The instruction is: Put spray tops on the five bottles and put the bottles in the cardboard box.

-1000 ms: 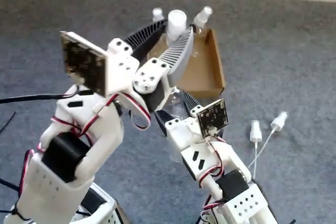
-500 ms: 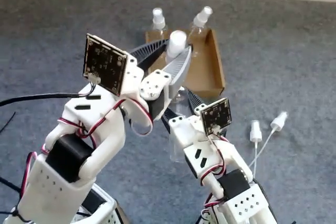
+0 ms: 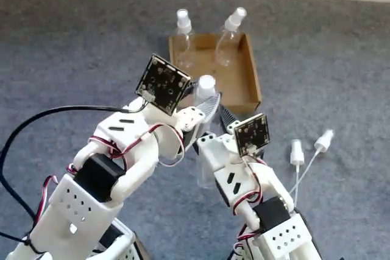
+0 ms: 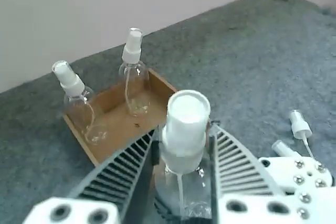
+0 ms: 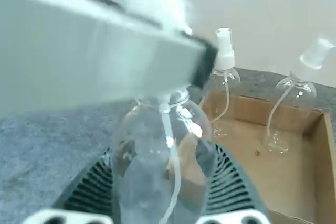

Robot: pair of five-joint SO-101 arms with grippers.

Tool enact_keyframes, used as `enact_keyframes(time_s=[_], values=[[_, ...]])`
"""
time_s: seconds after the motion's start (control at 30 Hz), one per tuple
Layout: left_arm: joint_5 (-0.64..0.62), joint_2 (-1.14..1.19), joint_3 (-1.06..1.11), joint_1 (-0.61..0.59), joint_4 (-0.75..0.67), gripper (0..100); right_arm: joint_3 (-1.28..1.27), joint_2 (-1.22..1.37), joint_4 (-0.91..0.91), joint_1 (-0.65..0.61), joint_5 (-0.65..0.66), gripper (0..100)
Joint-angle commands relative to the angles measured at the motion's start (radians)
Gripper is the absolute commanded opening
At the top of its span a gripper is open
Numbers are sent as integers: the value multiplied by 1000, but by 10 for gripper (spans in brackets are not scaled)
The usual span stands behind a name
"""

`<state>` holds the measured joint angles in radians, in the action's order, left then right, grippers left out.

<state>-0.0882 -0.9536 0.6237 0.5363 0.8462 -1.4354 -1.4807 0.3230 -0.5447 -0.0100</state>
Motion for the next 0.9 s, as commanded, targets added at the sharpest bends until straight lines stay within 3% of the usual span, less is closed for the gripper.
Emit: enact_keyframes(time_s=[0.0, 0.17, 0.4, 0.63, 0.87], values=[[9, -13, -176, -13, 37, 124, 13, -16, -31, 10, -12, 3], [9, -4, -326, -13, 81, 116, 13, -16, -31, 10, -12, 3], [11, 25, -237, -105, 74, 116, 13, -16, -31, 10, -12, 3], [81, 124, -119, -111, 8, 115, 13, -16, -28, 10, -11, 3], [81, 117, -205, -116, 9, 115, 13, -16, -28, 10, -8, 3]])
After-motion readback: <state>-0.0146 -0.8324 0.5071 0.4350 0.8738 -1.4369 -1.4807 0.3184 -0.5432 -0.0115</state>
